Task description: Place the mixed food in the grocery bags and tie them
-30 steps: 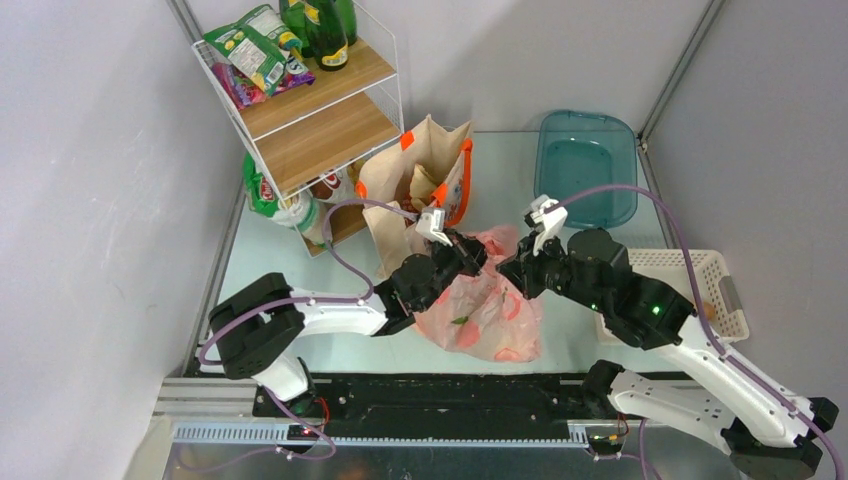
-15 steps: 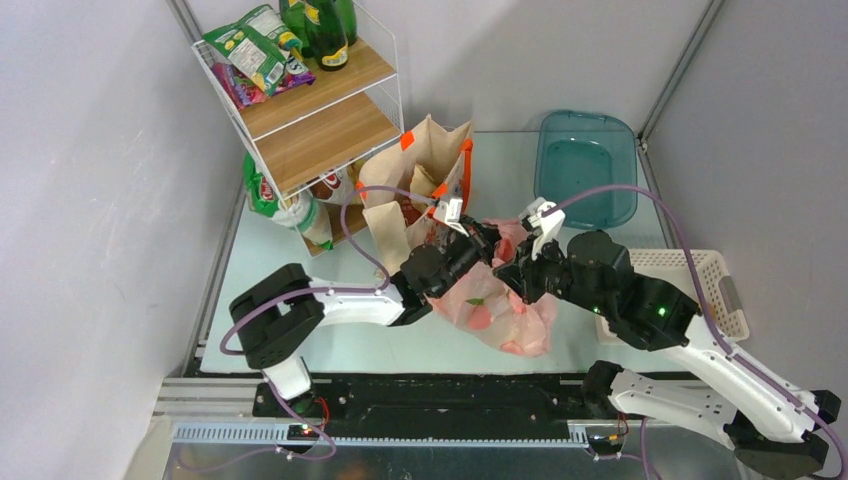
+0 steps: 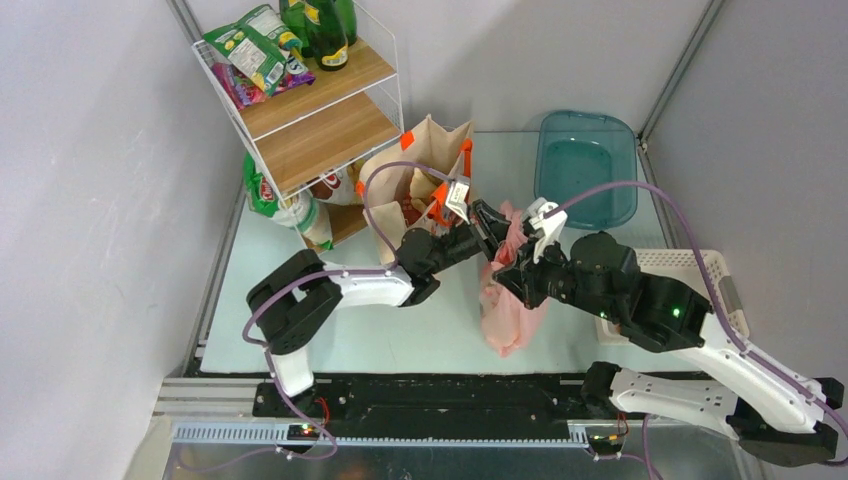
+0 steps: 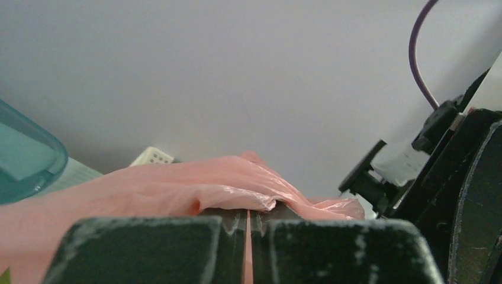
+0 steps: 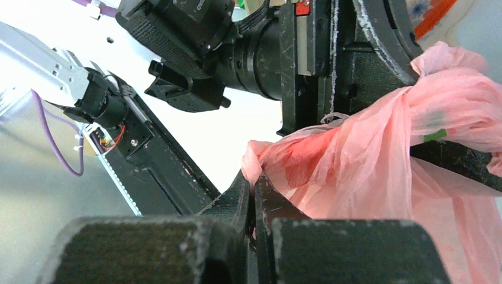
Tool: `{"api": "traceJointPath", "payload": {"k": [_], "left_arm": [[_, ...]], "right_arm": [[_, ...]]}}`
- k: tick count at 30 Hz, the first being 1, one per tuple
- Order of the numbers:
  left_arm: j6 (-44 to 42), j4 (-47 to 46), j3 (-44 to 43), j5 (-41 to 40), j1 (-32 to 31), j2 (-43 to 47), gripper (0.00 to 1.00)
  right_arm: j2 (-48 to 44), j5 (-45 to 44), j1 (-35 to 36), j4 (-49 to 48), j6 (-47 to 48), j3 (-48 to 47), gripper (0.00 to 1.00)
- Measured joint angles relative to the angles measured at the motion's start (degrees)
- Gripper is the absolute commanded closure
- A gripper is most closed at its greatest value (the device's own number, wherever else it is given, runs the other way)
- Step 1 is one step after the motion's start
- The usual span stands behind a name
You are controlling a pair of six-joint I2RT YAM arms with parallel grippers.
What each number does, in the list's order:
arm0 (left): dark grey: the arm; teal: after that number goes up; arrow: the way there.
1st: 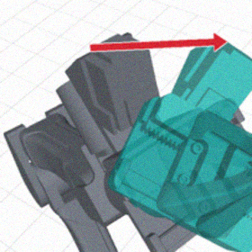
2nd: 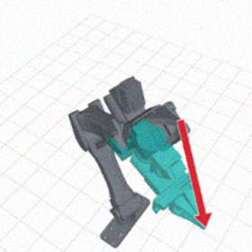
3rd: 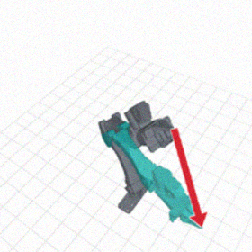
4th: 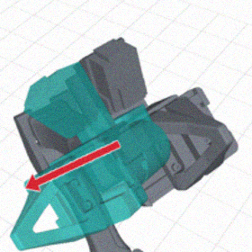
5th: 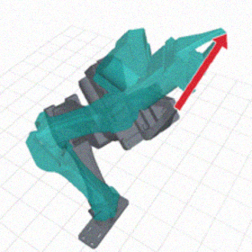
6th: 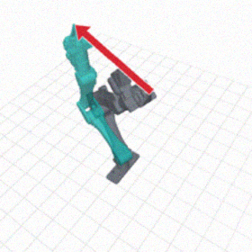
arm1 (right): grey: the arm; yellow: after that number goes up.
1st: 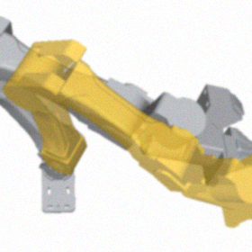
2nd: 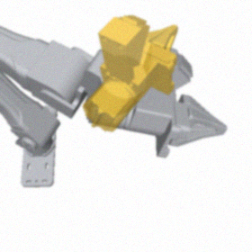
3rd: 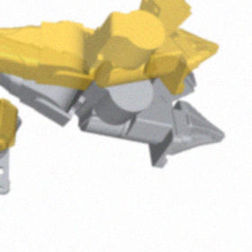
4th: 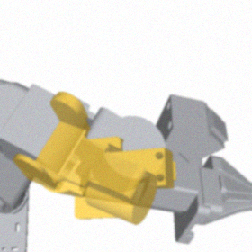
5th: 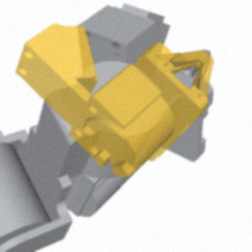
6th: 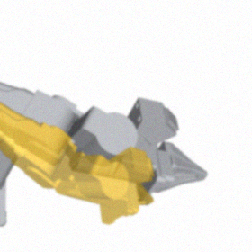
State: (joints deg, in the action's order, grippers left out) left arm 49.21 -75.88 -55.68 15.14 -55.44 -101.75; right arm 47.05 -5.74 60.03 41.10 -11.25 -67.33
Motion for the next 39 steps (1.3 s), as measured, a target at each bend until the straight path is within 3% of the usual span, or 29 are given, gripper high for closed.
{"api": "traceJointPath", "payload": {"k": [4,9,12,16,20,27,30,39], "left_arm": [[4.7,-1.2,-1.8,6.6,1.5,-3.4,1.0],[10.7,-2.1,-2.0,11.1,2.4,-7.2,1.0],[12.9,-2.4,-2.0,12.2,2.5,-8.0,1.0],[14.7,-3.5,-2.0,12.7,2.7,-8.0,1.0],[15.5,-4.7,-2.1,13.2,2.8,-9.1,1.0],[16.8,-5.1,-3.2,14.0,3.1,-12.2,1.0],[16.9,-5.2,-3.4,14.1,3.2,-12.5,1.0],[17.0,-5.7,-3.4,14.6,3.3,-12.5,1.0]], "right_arm": [[1.0,0.2,-1.4,0.8,-1.6,0.0,0.99],[1.8,6.5,-7.6,1.0,-4.1,1.5,0.68],[1.6,10.3,-10.6,1.0,-5.2,1.9,0.61],[-0.1,14.7,-14.4,1.0,-6.3,1.9,0.43],[-2.8,18.8,-19.0,0.9,-7.4,1.9,0.35],[-5.0,27.9,-26.9,1.1,-9.0,1.9,0.38],[-6.4,30.1,-30.9,1.1,-9.7,1.9,0.46],[-9.9,22.9,-38.2,5.6,-9.1,2.0,0.69]]}}
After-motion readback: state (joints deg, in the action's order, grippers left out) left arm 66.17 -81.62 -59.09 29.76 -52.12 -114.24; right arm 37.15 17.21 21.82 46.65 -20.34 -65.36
